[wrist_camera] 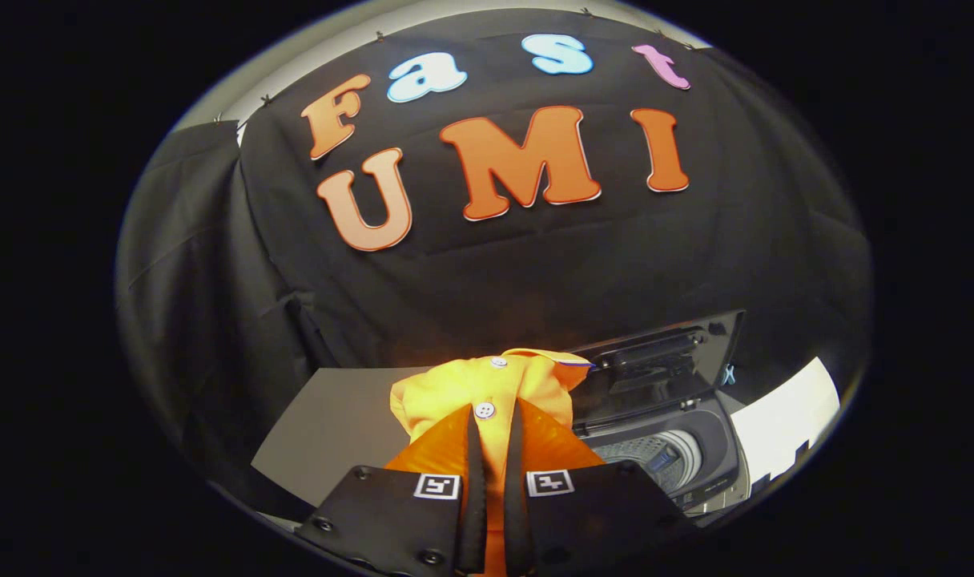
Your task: Put the clothes into the washing machine and then close the washing machine lid.
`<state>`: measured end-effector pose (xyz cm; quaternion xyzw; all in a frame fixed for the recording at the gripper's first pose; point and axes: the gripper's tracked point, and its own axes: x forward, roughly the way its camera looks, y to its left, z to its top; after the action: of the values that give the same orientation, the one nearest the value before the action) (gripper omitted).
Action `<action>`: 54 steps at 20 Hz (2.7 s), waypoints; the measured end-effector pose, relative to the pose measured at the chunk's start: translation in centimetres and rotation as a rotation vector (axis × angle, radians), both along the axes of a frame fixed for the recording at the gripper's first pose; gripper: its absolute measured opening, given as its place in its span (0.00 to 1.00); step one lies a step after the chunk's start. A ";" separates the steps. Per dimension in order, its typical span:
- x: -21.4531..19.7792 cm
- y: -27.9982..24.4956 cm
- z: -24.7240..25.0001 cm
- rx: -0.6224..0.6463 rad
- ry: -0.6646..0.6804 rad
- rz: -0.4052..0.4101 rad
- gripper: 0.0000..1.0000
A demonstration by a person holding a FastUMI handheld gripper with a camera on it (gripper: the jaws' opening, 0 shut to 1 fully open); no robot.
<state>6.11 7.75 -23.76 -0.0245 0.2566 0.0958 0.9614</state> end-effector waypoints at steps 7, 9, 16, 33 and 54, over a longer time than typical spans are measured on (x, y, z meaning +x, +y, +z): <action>2.5 -9.6 0.6 -0.025 0.000 -0.080 0.17; 3.1 -12.4 -0.7 -0.037 0.020 -0.089 0.17; 5.5 -18.7 -7.6 -0.049 0.129 -0.100 0.17; 9.0 -26.2 -26.6 -0.168 0.386 -0.126 0.17; 7.9 -30.3 -37.5 -0.222 0.575 -0.263 0.39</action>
<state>14.06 -22.57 -61.22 -0.0678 0.5270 -0.0548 0.8454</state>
